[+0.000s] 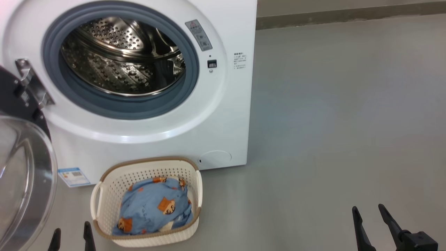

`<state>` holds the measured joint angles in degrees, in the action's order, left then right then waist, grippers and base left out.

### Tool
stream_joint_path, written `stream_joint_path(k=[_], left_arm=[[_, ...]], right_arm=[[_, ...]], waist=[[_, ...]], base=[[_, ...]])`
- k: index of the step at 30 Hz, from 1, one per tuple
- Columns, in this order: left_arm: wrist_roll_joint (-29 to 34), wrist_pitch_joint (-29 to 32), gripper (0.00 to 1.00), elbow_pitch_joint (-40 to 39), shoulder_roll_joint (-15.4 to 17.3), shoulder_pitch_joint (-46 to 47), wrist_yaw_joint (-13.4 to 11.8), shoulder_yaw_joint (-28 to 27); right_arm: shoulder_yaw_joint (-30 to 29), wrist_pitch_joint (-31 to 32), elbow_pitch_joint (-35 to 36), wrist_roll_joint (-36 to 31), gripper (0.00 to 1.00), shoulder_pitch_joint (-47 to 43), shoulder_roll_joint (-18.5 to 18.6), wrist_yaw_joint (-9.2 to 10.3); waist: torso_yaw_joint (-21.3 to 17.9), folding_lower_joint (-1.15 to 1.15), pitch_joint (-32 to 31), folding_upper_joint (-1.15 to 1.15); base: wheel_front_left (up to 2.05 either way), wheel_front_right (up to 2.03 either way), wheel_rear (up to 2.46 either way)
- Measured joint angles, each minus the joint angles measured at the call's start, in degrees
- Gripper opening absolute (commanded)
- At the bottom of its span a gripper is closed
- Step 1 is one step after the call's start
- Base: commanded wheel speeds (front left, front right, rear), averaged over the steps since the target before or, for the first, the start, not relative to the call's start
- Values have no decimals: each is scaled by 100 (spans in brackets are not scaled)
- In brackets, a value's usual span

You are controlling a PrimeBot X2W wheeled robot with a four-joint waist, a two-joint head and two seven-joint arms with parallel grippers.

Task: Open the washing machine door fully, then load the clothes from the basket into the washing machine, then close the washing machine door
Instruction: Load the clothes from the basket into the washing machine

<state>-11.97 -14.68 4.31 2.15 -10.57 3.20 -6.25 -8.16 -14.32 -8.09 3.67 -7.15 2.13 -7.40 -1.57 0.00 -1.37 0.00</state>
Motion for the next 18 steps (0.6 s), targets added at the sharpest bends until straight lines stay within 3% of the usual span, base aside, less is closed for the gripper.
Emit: stream_joint_path(k=[9, 18], left_arm=[[14, 0, 100, 8, 0, 3, -94, 8], [4, 1, 100, 13, 1, 3, -121, 110]], right_arm=[[-2, 0, 1, 32, 100, 4, 0, 0], [-5, 0, -4, 51, 100, 9, 0, 0]], waist=[[-16, 0, 69, 0], [-27, 0, 104, 0]], base=[[156, -156, 0], [47, -47, 0]])
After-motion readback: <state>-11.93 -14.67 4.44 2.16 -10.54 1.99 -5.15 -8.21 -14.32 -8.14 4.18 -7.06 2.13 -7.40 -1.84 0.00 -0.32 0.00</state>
